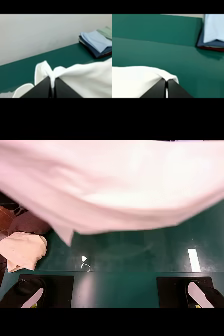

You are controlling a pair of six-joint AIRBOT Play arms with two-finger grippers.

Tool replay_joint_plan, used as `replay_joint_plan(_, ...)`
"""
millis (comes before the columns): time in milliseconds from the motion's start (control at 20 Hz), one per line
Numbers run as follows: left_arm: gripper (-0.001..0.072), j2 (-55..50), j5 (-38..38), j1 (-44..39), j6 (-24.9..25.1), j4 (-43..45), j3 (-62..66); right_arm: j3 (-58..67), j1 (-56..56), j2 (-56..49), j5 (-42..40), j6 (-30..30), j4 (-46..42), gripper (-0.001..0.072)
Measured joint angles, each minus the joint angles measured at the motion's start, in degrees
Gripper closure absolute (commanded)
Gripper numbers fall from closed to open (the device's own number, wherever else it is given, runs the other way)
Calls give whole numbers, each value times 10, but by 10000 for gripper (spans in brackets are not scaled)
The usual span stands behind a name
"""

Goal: Fold the shirts.

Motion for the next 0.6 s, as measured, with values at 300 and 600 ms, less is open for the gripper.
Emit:
replay_joint_plan(300, 674, -79, -90, 0, -7, 15, -107, -82, 14, -94, 44, 35, -3, 701)
replay_joint_plan(600, 674, -254, 21, 0, -7, 21, -329, -242, 104, -267, 12, 43, -45, 700)
